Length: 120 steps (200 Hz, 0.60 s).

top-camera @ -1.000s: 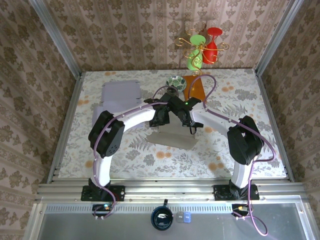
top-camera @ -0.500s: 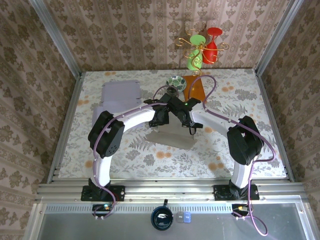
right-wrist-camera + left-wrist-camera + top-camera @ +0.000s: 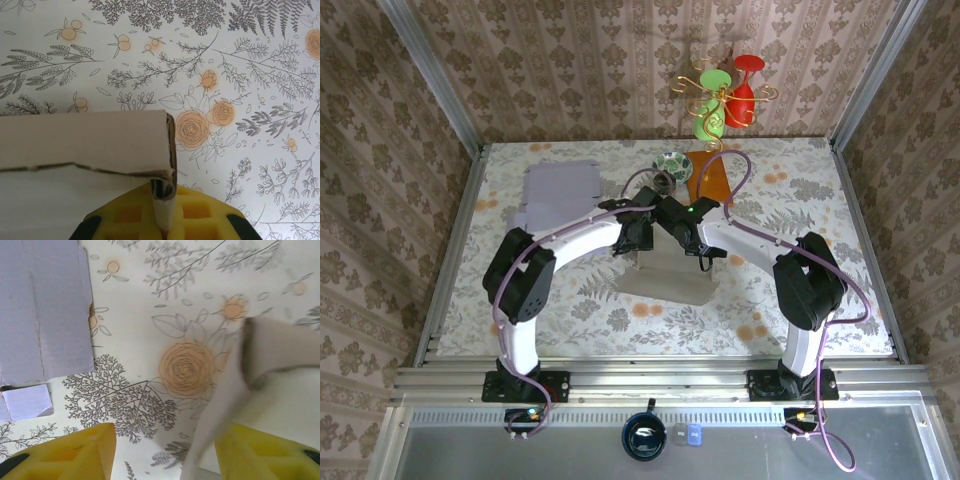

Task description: Fold the paper box

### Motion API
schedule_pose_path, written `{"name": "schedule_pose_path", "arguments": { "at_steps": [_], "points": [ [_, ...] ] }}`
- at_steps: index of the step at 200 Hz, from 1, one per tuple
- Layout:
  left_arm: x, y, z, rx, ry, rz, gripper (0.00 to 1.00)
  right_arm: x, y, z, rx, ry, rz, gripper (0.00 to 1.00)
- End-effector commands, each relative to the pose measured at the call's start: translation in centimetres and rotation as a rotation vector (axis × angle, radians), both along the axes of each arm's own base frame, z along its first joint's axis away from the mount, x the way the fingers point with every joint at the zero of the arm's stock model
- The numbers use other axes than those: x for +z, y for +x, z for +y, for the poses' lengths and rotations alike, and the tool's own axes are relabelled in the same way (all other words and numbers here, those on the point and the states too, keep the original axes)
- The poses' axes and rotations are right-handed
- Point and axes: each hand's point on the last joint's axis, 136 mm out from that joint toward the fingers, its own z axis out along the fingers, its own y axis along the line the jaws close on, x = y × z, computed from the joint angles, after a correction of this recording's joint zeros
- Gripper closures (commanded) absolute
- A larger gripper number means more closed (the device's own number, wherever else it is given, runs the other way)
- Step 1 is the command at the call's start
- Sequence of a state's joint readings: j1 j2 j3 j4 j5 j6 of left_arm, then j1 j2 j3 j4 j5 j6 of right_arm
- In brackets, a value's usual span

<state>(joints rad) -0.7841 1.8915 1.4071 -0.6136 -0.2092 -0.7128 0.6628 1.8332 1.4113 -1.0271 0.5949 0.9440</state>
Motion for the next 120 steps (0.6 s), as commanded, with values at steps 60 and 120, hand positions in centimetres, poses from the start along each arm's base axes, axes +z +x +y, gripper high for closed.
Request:
{"name": "schedule_pose_path", "arguments": {
  "at_steps": [60, 120],
  "points": [
    [5.5, -1.7, -3.3, -0.128, -0.263, -0.033, 0.44, -2.0, 0.8, -0.7, -0.061, -0.009, 0.003, 1.0],
    [11.0, -0.7, 2.2, 0.001, -0.318, -0.124, 0.47, -3.7, -1.8, -3.6, -0.328, 0.171, 0.045, 1.0]
  ]
}}
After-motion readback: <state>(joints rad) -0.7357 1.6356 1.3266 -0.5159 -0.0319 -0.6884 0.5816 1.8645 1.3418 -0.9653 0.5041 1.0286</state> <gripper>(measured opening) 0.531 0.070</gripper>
